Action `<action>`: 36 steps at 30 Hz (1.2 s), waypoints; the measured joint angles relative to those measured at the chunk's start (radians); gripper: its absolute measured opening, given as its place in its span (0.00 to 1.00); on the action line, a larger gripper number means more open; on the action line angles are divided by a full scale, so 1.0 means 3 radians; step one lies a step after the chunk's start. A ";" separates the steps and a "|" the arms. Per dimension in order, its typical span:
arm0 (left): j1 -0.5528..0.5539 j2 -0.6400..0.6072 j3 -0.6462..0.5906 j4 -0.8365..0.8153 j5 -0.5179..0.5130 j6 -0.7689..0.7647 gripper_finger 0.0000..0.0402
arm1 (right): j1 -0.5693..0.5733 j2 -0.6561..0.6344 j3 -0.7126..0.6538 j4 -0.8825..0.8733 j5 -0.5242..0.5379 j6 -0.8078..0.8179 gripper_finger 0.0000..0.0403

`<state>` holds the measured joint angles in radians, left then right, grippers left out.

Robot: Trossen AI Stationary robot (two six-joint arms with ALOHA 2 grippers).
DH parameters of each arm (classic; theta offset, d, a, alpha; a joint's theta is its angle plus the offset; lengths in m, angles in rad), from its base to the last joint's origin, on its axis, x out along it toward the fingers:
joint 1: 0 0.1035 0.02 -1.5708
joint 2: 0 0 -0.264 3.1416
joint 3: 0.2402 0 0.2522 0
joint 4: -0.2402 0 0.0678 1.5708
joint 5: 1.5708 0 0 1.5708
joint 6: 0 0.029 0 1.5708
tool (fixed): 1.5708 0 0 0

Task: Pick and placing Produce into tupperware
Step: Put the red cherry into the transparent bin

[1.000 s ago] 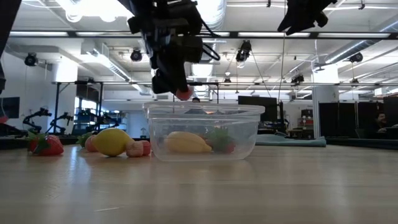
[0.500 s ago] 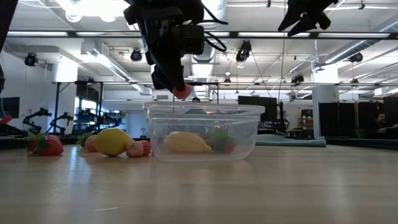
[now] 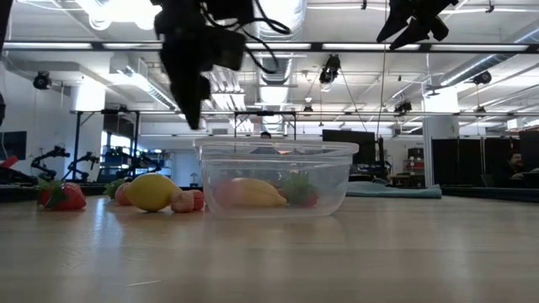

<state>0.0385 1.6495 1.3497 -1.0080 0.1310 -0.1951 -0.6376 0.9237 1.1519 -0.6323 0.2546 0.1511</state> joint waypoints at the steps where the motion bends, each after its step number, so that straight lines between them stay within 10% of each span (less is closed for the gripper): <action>1: 0.0003 -0.0070 -0.0002 -0.0135 -0.0104 -0.0020 0.54 | 0.0000 0.0001 0.0000 0.0000 0.0004 -0.0032 0.57; 13: 0.0956 -0.0539 -0.0016 -0.0324 -0.0637 -0.0716 0.54 | -0.0014 0.0141 0.0000 0.0042 -0.0051 -0.0186 0.57; 36: 0.1713 -0.0108 -0.0036 0.0680 -0.0619 0.0595 0.54 | -0.0022 0.0740 0.0291 -0.0176 -0.0526 0.0130 0.57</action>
<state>0.5524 1.6172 1.3388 -0.8040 -0.0547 -0.0167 -0.6441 1.1458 1.2393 -0.6850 0.0967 0.1902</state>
